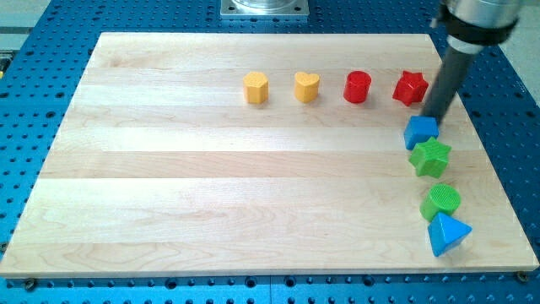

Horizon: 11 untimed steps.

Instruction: Move the cube diagonally to the triangle

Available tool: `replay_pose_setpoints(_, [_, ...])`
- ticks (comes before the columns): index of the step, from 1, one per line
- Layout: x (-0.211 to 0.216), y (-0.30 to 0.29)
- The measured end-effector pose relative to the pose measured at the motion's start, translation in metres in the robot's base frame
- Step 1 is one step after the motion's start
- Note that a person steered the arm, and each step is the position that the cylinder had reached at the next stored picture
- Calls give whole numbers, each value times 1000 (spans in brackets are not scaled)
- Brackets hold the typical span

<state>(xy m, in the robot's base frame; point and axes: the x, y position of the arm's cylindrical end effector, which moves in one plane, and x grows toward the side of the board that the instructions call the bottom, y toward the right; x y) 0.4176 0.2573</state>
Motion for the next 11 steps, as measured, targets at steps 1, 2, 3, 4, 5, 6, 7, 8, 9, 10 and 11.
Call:
replay_pose_setpoints(1, [28, 34])
replay_pose_setpoints(2, [9, -93])
replay_pose_setpoints(3, [-2, -135])
replay_pose_setpoints(4, [-25, -152])
replay_pose_setpoints(5, [-6, -208])
replay_pose_setpoints(6, [8, -292])
replay_pose_setpoints(7, [-10, -291])
replay_pose_setpoints(8, [-11, -354])
replay_pose_setpoints(9, [-6, -402])
replay_pose_setpoints(10, [-7, -390])
replay_pose_setpoints(11, [-2, -390])
